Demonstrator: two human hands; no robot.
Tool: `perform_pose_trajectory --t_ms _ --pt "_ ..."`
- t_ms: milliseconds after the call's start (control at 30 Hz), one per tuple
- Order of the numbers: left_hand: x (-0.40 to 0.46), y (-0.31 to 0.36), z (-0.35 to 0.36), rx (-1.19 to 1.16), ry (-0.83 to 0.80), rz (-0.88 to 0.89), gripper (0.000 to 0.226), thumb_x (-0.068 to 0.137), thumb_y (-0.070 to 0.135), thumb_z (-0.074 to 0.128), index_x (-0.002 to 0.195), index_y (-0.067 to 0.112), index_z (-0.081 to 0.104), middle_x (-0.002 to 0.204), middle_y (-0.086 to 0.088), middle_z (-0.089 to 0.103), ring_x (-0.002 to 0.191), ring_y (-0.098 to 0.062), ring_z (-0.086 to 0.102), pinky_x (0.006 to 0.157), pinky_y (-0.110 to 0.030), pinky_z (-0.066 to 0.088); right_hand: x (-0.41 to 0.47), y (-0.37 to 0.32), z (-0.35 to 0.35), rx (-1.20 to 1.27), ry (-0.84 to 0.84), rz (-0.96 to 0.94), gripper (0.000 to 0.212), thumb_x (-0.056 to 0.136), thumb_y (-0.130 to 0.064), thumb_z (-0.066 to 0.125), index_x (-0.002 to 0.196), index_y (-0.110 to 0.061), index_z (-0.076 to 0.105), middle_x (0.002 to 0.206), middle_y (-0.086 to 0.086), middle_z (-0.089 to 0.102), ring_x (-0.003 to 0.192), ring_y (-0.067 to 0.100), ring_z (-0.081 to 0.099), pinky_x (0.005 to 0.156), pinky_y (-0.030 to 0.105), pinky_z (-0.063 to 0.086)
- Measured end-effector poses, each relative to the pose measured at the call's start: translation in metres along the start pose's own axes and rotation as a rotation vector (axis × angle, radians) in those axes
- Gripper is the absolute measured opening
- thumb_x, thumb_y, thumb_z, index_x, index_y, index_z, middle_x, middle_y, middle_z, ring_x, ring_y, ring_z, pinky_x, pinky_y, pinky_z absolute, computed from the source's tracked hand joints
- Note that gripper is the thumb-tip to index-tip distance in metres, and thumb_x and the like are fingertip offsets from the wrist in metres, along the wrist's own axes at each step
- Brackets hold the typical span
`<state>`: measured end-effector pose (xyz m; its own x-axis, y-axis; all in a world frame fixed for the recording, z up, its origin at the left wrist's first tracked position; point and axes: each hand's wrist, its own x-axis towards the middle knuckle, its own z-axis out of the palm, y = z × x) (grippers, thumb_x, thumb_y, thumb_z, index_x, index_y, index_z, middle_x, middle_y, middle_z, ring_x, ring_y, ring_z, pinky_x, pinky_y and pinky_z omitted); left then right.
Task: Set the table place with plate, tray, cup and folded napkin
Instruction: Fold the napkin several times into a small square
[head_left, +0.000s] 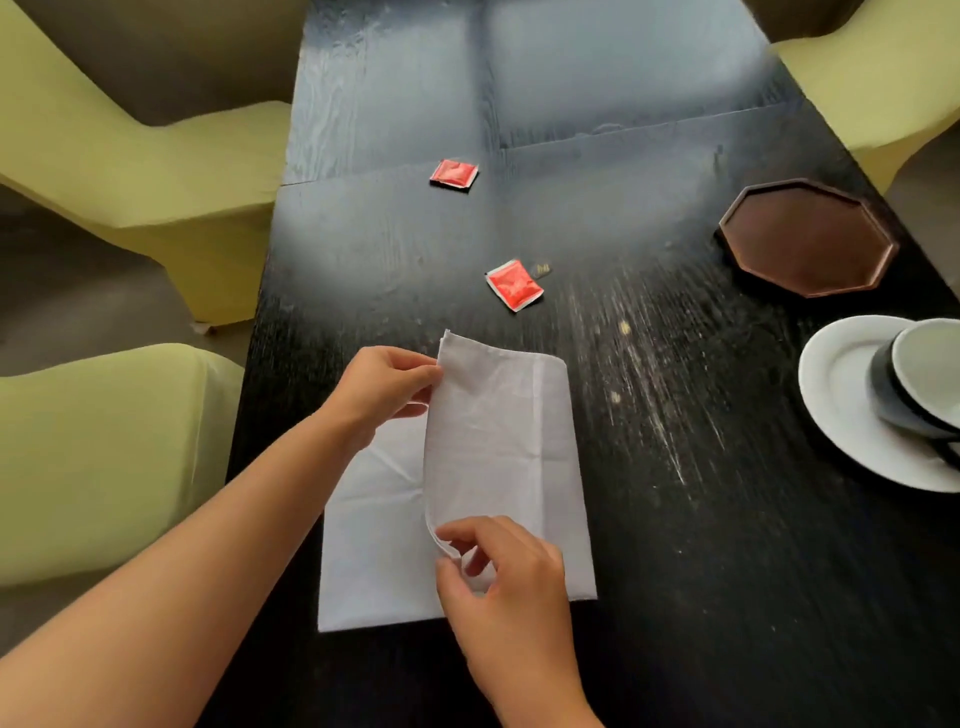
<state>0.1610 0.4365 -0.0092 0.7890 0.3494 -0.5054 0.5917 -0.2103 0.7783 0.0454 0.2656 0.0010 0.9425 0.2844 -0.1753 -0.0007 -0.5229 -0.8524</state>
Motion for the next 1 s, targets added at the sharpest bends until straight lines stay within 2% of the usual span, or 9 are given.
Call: perform_pose_trajectory --t_ms 133,233,300,533,700,900,1000 --pt "-0.005 -0.026 -0.036 0.029 0.043 -0.025 0.014 0.085 0.012 0.064 0.078 0.02 0.073 0.071 0.006 0.071 0.057 0.001 0.065 0.048 -0.011 0.05 -0.005 -0.013 0.033 -0.019 -0.033 0.0 0.015 0.078 -0.017 0.068 0.083 -0.031 0.066 0.075 -0.021 0.059 0.07 0.0 0.055 0.086 0.02 0.041" --pt "-0.007 -0.048 -0.054 0.088 0.093 -0.035 0.011 0.084 0.013 0.065 0.08 0.02 0.072 0.073 0.007 0.069 0.063 -0.001 0.065 0.054 -0.017 0.048 -0.007 -0.02 0.056 -0.079 -0.083 -0.016 0.011 0.08 -0.021 0.067 0.082 -0.032 0.064 0.079 -0.017 0.061 0.068 -0.004 0.051 0.084 0.009 0.03" --pt "-0.006 -0.063 -0.062 0.125 0.147 -0.018 0.007 0.083 0.014 0.066 0.085 0.017 0.073 0.075 0.008 0.068 0.068 -0.004 0.065 0.057 -0.019 0.045 -0.008 -0.023 0.069 -0.11 -0.094 -0.026 0.011 0.08 -0.022 0.066 0.083 -0.033 0.064 0.08 -0.017 0.06 0.069 -0.005 0.05 0.083 0.007 0.027" --pt "0.002 -0.094 -0.082 0.211 0.217 0.031 0.008 0.081 0.017 0.068 0.077 0.019 0.074 0.073 0.007 0.07 0.068 -0.006 0.066 0.067 -0.021 0.051 -0.01 -0.023 0.1 -0.231 -0.087 -0.04 0.019 0.071 -0.012 0.072 0.076 -0.029 0.065 0.072 -0.014 0.059 0.065 -0.004 0.049 0.079 0.013 0.03" --pt "0.0 -0.105 -0.083 0.25 0.221 0.028 0.008 0.08 0.019 0.067 0.076 0.018 0.075 0.077 0.004 0.072 0.078 -0.013 0.066 0.079 -0.035 0.055 -0.016 -0.019 0.109 -0.316 -0.09 -0.075 0.031 0.055 -0.009 0.082 0.069 -0.03 0.063 0.063 -0.014 0.058 0.057 0.001 0.055 0.071 0.014 0.033" --pt "-0.002 -0.108 -0.079 0.297 0.262 0.02 0.01 0.08 0.02 0.065 0.074 0.021 0.073 0.078 0.005 0.07 0.081 -0.016 0.065 0.081 -0.04 0.055 -0.02 -0.009 0.118 -0.339 -0.112 -0.084 0.036 0.049 -0.012 0.086 0.067 -0.032 0.062 0.06 -0.015 0.057 0.055 -0.001 0.055 0.069 0.012 0.032" --pt "-0.003 -0.108 -0.076 0.346 0.287 0.025 0.009 0.08 0.02 0.062 0.076 0.02 0.07 0.078 0.004 0.068 0.082 -0.019 0.064 0.078 -0.039 0.054 -0.022 -0.008 0.122 -0.364 -0.177 -0.07 0.03 0.055 -0.016 0.082 0.072 -0.032 0.065 0.065 -0.015 0.059 0.062 0.002 0.058 0.07 0.02 0.038"
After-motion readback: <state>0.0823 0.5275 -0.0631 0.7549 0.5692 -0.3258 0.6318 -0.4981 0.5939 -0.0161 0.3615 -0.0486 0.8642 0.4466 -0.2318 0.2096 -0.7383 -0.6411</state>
